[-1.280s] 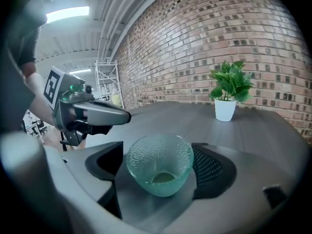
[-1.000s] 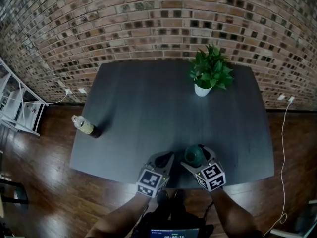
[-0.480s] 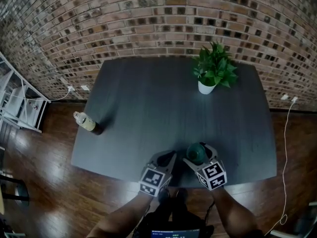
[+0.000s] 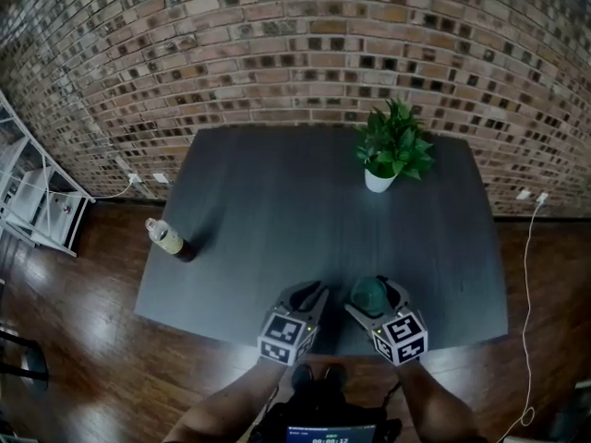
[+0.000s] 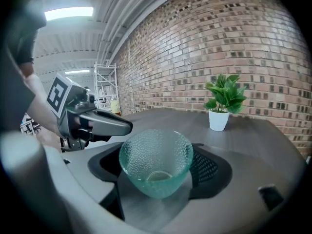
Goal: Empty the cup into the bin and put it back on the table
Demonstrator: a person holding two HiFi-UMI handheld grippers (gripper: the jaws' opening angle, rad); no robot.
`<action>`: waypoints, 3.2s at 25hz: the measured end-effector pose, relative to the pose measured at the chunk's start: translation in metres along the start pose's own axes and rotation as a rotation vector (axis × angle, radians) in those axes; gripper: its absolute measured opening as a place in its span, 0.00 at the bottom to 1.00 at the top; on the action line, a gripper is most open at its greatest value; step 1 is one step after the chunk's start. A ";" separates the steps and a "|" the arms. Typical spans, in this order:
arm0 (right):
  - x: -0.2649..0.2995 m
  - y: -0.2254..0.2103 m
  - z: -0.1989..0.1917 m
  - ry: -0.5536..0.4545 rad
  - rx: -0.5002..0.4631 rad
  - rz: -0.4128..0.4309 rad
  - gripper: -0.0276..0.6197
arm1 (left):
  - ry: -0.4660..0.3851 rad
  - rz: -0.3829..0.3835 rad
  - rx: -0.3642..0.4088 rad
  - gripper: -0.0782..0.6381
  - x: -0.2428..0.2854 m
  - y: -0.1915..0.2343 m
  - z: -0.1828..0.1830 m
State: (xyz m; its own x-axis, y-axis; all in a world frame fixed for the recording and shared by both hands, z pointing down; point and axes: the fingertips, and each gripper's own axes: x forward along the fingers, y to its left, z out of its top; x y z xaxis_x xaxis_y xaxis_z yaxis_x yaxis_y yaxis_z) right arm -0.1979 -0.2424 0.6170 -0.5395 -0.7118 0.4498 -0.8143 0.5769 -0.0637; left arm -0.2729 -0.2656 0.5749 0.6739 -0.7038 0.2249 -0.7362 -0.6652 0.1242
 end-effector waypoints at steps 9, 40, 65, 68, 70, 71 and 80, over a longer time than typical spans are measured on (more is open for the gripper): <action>-0.057 -0.015 0.048 -0.073 0.013 -0.047 0.66 | -0.081 -0.025 0.000 0.20 -0.011 -0.008 0.061; -0.376 -0.046 0.052 -0.187 0.182 -0.609 0.66 | -0.161 -0.765 0.165 0.11 0.003 -0.304 0.158; -0.613 -0.175 -0.025 -0.240 0.169 -0.646 0.66 | -0.163 -0.830 0.174 0.11 0.090 -0.591 0.156; -0.622 -0.194 -0.029 -0.247 0.185 -0.641 0.66 | -0.158 -0.829 0.184 0.11 0.103 -0.604 0.156; -0.626 -0.208 -0.029 -0.247 0.191 -0.639 0.66 | -0.152 -0.829 0.180 0.11 0.117 -0.612 0.157; -0.627 -0.216 -0.029 -0.244 0.192 -0.636 0.66 | -0.150 -0.828 0.175 0.11 0.125 -0.615 0.158; -0.616 -0.302 -0.031 -0.222 0.193 -0.634 0.66 | -0.166 -0.855 0.157 0.11 0.209 -0.630 0.173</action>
State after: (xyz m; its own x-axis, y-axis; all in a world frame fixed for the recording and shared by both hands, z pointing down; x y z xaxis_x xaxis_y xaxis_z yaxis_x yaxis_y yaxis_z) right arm 0.3870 0.0349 0.3869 0.0387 -0.9646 0.2610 -0.9989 -0.0443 -0.0156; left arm 0.3427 -0.0368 0.3766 0.9991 0.0311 -0.0291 0.0325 -0.9983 0.0492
